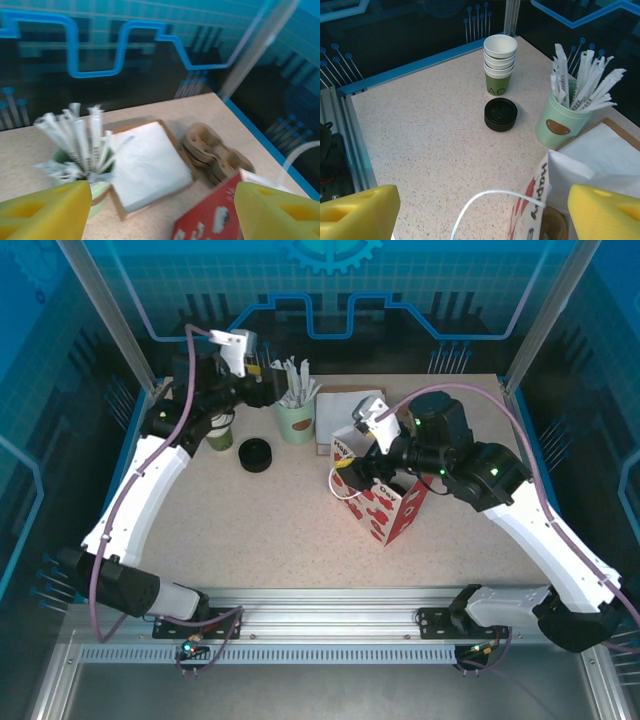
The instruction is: Pack the takeout coffee
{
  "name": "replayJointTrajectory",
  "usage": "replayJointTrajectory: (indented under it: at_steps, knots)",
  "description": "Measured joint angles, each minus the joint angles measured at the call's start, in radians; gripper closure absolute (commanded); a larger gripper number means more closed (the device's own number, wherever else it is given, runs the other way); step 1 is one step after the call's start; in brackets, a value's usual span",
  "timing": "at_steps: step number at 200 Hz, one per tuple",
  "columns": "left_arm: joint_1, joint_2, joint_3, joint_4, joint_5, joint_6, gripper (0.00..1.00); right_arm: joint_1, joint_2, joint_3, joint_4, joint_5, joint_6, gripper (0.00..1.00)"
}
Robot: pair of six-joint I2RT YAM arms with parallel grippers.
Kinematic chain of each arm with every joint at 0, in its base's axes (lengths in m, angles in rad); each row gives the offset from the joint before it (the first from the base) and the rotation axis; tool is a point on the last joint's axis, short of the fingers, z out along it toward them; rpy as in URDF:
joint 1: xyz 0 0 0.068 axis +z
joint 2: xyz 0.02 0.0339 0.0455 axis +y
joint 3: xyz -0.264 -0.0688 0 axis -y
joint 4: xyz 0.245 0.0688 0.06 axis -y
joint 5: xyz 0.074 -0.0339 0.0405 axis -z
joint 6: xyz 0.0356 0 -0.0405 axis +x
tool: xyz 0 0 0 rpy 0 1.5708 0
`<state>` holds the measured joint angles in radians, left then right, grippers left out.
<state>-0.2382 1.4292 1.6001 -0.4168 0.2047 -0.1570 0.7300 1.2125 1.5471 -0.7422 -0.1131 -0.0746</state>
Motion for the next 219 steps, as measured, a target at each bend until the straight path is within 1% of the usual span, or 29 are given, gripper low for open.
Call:
replayJointTrajectory:
  at_steps: [24, 48, 96, 108, 129, 138, 194, 219]
  knots:
    - [0.066, 0.042, -0.002, 0.003, -0.011, -0.049, 0.26, 0.012, 0.033, -0.011, 0.031, 0.005, 0.0, 0.12]
    - [0.099, 0.101, -0.002, 0.003, -0.005, -0.059, 0.26, 0.012, 0.049, -0.019, 0.05, 0.019, -0.001, 0.12]
    - [0.083, 0.211, 0.001, 0.003, 0.086, -0.067, 0.27, 0.012, 0.056, -0.035, 0.058, 0.053, -0.004, 0.11]
    - [0.073, 0.232, 0.015, 0.003, 0.099, -0.066, 0.3, 0.012, 0.056, -0.042, 0.06, 0.057, -0.005, 0.11]
    - [0.058, 0.27, 0.053, 0.003, 0.111, -0.063, 0.39, 0.015, 0.056, -0.048, 0.06, 0.062, -0.005, 0.11]
    - [0.055, 0.284, 0.068, 0.001, 0.115, -0.063, 0.41, 0.016, 0.056, -0.049, 0.06, 0.065, -0.005, 0.11]
    - [0.052, 0.292, 0.079, -0.003, 0.122, -0.062, 0.41, 0.016, 0.056, -0.063, 0.055, 0.082, -0.005, 0.11]
    - [0.052, 0.219, 0.029, 0.017, 0.109, -0.075, 0.38, 0.016, 0.056, -0.063, 0.055, 0.084, -0.008, 0.11]
